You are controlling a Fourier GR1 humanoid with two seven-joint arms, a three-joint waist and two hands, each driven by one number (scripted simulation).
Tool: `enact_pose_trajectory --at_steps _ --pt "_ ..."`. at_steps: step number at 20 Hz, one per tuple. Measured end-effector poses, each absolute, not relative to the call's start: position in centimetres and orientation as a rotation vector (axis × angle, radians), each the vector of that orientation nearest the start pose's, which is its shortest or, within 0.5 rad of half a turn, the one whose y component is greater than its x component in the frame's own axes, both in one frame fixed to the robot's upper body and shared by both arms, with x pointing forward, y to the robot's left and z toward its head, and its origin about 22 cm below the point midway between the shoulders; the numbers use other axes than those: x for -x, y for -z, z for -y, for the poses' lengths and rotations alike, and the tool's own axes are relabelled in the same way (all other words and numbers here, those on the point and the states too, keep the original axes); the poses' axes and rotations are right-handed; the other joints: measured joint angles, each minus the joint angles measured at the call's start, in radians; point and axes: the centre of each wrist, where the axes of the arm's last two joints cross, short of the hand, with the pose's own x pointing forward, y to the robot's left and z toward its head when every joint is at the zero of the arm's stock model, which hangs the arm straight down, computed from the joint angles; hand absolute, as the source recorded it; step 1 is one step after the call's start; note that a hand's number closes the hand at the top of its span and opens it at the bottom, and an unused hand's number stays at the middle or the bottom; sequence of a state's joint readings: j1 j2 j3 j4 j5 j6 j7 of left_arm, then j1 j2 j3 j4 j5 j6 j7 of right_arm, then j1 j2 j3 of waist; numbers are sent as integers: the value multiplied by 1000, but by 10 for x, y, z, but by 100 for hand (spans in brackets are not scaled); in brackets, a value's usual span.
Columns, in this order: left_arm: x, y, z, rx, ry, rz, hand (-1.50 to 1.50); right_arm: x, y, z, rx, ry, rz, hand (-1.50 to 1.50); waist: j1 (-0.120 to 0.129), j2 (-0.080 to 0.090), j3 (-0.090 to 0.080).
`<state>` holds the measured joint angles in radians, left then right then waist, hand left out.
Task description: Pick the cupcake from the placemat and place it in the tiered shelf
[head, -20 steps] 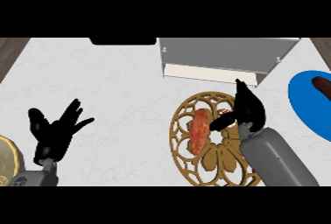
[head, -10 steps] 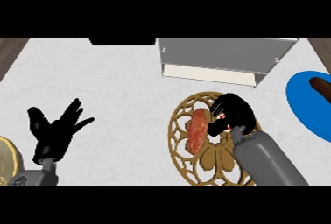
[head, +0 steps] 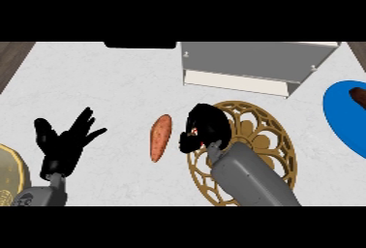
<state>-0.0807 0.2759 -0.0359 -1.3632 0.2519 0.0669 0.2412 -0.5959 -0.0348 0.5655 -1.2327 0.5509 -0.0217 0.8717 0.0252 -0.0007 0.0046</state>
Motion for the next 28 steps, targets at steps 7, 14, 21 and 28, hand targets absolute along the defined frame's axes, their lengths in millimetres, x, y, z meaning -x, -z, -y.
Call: enact_pose_trajectory --at_steps 7,14,21,28 --pt "-255 14 -289 -69 -32 1182 0 -294 -117 6 609 -883 1330 150 -9 -6 1" --pt "-252 15 -301 -92 -50 1166 0 -277 -210 -4 734 -750 1594 150 -32 -13 0" --pt "-250 16 -301 -96 -60 1169 0 -275 -284 17 824 -611 1703 150 -37 -13 1" --pt "-249 13 -293 -91 -52 1175 0 -298 -342 42 888 -496 1697 150 -27 -9 0"
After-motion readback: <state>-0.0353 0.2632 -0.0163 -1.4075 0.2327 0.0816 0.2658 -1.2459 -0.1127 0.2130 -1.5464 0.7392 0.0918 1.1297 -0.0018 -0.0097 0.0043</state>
